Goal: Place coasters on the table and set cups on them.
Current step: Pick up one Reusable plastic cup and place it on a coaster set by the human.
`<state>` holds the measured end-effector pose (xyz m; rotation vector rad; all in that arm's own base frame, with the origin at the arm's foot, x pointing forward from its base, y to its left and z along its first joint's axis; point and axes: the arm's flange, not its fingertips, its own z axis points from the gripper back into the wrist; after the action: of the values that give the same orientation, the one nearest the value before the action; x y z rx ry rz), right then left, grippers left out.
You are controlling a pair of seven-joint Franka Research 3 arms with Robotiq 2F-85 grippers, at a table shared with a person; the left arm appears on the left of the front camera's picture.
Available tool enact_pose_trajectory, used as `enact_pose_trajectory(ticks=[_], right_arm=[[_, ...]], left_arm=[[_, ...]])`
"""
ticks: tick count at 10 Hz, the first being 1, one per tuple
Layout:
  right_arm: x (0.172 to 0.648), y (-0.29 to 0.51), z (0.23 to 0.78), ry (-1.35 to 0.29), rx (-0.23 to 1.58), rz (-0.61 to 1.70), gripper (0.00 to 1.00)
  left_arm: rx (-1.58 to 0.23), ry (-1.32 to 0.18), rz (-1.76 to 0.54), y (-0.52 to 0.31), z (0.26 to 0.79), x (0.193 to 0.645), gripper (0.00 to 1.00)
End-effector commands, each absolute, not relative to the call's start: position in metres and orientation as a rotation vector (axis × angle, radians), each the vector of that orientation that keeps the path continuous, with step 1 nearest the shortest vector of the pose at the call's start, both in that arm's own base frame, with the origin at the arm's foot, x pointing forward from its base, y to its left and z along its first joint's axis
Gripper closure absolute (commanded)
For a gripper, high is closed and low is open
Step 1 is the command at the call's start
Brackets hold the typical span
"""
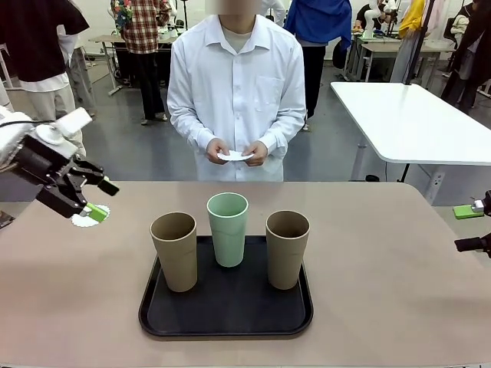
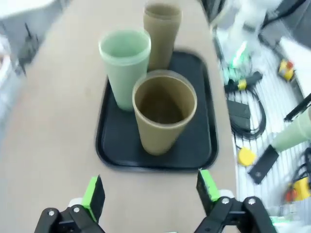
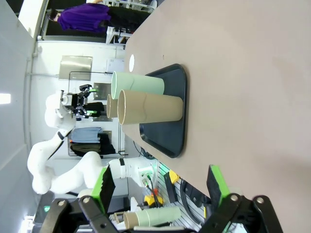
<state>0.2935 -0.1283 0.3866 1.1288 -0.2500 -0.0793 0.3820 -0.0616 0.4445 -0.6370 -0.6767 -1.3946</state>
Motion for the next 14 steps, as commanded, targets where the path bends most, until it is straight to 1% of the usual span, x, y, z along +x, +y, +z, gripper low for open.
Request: enact_pose_trajectory(ticks=[1, 3, 4, 6, 8, 10, 11, 12, 13, 14], right_arm=[[0.295, -0.128, 0.387, -0.255, 1.143, -0.079, 0.0], [0.295, -0.128, 0.387, -0.255, 1.143, -0.079, 0.0], [0.295, -0.128, 0.387, -0.255, 1.143, -0.079, 0.0], [0.295, -0.128, 0.387, -0.255, 1.143, -0.079, 0.0], [0.295, -0.128, 0.387, -0.255, 1.143, -0.079, 0.0], [0.295, -0.128, 0.387, -0.255, 1.143, -0.079, 0.0], [0.295, -0.128, 0.387, -0.255, 1.143, -0.079, 0.0], [0.295, -0.128, 0.387, -0.255, 1.143, -0.079, 0.0], [0.295, -0.128, 0.387, -0.255, 1.143, -0.079, 0.0], [0.295, -0.128, 0.387, -0.255, 1.143, -0.079, 0.0]], left_arm=[[-0.92, -0.859, -1.468, -0.054, 0.408, 0.406, 0.0], [-1.031, -0.966, -1.398, -0.05, 0.371, 0.423, 0.0], [-1.051, -0.988, -1.327, -0.049, 0.354, 0.428, 0.0], [-1.093, -0.937, -1.285, -0.049, 0.33, 0.433, 0.0], [-1.113, -0.938, -1.284, -0.048, 0.307, 0.438, 0.0], [-1.144, -0.881, -1.318, -0.052, 0.29, 0.438, 0.0], [-1.149, -0.854, -1.354, -0.053, 0.288, 0.437, 0.0], [-1.108, -0.822, -1.409, -0.052, 0.298, 0.433, 0.0], [-1.144, -0.855, -1.283, -0.056, 0.29, 0.436, 0.0], [-1.144, -0.855, -1.283, -0.056, 0.29, 0.436, 0.0]])
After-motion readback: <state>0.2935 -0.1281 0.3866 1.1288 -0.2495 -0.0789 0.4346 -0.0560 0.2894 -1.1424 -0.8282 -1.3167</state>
